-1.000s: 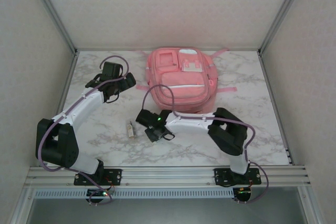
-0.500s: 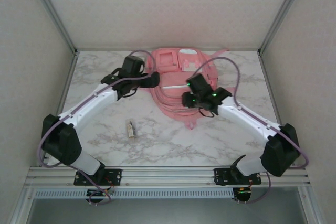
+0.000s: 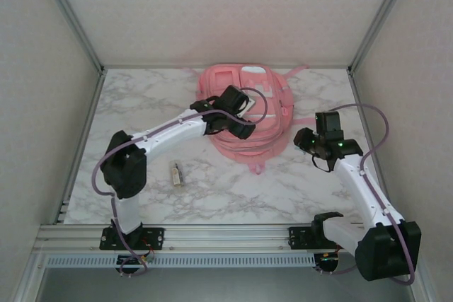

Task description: Pack the student bag

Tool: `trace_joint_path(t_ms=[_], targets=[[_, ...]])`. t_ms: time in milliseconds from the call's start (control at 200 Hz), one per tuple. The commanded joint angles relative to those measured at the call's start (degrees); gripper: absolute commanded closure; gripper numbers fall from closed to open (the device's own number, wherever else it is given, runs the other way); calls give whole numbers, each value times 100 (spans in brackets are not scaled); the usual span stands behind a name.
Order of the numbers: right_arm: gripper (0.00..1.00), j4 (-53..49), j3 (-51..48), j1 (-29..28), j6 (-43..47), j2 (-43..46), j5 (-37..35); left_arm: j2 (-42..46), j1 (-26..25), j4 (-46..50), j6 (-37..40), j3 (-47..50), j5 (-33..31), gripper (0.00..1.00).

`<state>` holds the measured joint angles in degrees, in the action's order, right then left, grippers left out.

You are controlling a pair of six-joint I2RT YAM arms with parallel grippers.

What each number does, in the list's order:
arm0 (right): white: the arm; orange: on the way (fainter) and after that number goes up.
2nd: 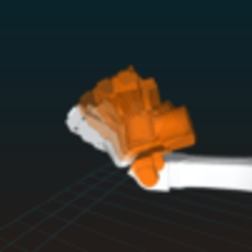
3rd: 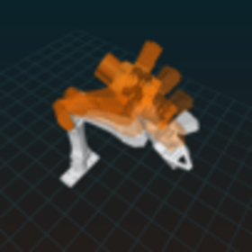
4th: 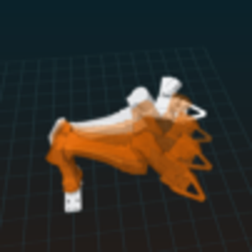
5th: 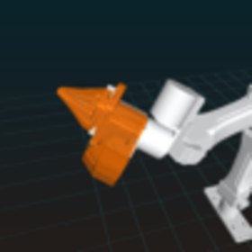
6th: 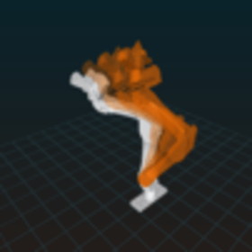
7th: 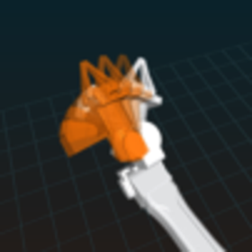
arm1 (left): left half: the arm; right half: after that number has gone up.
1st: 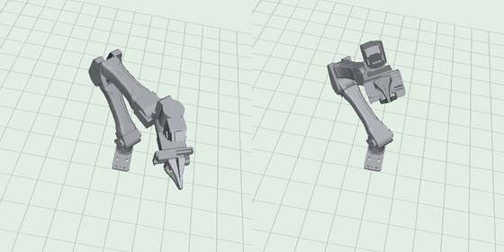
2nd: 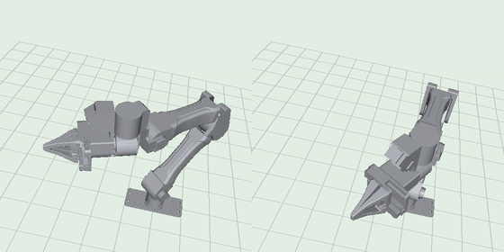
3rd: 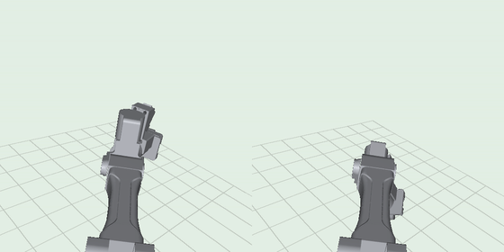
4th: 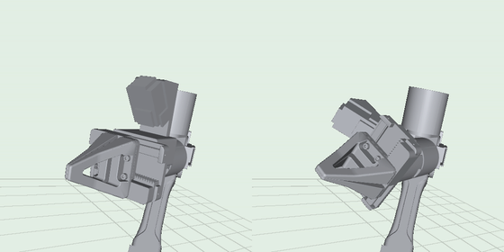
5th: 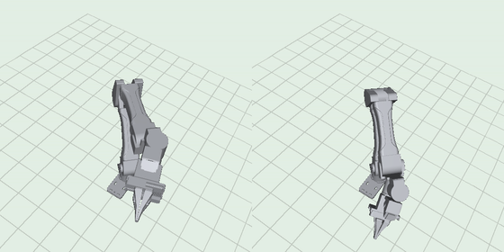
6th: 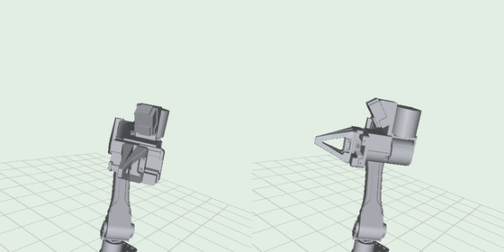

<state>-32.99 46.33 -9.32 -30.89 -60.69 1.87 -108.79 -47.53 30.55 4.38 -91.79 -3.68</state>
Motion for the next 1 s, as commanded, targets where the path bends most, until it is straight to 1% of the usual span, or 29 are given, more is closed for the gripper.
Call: trace_joint_path(t_ms=[0,135,280,355,380,420,465,696,896,996], targets=[[61,135,-126,124,-15,129,441,-190,-115,339,531,-252,14,16],[61,180,-167,154,-26,153,493,-428,-288,466,844,-386,-126,16],[62,210,-161,157,-43,119,536,-685,-340,453,1002,-475,-411,16],[62,205,-155,157,-42,136,568,-786,-339,368,1046,-520,-678,23],[62,202,-156,154,-48,151,577,-836,-332,356,1055,-556,-741,27],[63,192,-155,155,-31,167,593,-879,-337,331,1043,-622,-855,37],[63,180,-144,156,-22,183,610,-915,-336,323,1015,-684,-907,51],[65,250,-140,158,-81,195,772,-794,-291,536,753,-1065,-409,100],[66,670,-141,157,-359,14,1204,-731,-105,827,317,-1405,78,100],[66,1122,-199,138,-730,-144,1466,-731,-30,818,66,-1485,87,100]])
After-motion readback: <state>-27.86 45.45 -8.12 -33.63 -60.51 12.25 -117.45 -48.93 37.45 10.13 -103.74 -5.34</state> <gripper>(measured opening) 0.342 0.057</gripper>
